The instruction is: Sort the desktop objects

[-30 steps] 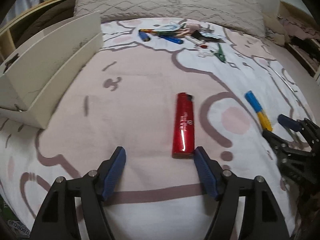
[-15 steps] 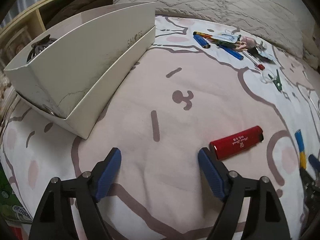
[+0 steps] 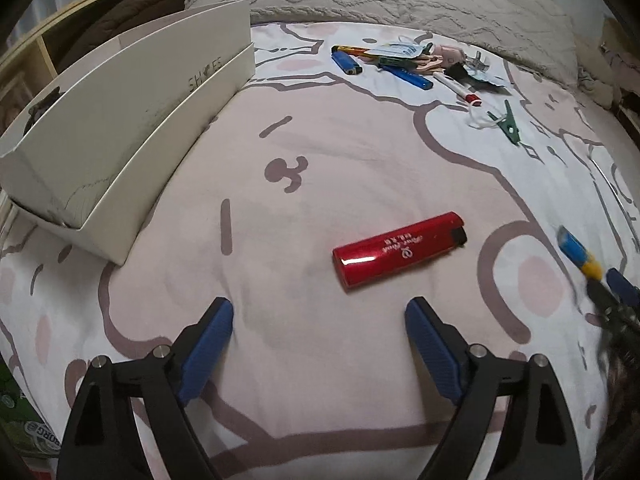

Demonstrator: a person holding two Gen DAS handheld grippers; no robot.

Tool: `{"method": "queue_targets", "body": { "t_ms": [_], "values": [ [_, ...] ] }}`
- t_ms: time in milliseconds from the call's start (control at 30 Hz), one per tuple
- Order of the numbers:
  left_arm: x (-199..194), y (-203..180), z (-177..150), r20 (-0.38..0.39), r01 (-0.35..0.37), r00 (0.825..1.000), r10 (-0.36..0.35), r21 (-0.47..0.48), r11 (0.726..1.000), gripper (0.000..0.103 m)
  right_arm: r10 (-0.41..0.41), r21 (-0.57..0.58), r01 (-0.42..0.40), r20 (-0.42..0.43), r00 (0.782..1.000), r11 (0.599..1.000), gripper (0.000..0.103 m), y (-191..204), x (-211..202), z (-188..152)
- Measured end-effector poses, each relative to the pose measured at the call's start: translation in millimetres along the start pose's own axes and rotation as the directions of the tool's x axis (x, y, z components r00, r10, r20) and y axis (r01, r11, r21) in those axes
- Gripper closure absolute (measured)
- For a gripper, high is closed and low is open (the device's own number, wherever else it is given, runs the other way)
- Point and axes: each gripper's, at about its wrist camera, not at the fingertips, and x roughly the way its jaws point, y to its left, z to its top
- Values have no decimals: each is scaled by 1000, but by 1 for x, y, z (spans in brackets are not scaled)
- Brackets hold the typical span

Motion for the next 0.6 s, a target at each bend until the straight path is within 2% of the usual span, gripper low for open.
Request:
{"method": "queue_targets", "body": {
  "t_ms": [67, 233, 433, 533, 600],
  "values": [
    [3, 2, 4, 1, -6, 1000, 6, 0, 1000, 14, 17, 65, -17, 4, 1000, 998, 39, -11, 0, 1],
    [11, 8, 15, 6, -37, 999, 37, 1, 999, 13, -13, 39, 12, 10, 1000, 999, 39, -4, -1, 0],
    [22, 16, 33, 13, -81, 997, 81, -9, 997, 13, 22, 45, -23, 18, 1000, 999, 39, -5, -4, 0],
    [22, 16, 35, 10, -82, 997, 82, -12, 997, 13, 22, 49, -23, 17, 1000, 999, 39, -5, -4, 0],
    [19, 13, 31, 11, -53, 999, 53, -3, 999, 13, 13, 46, -13, 15, 1000, 999, 39, -4, -4, 0]
  ]
}}
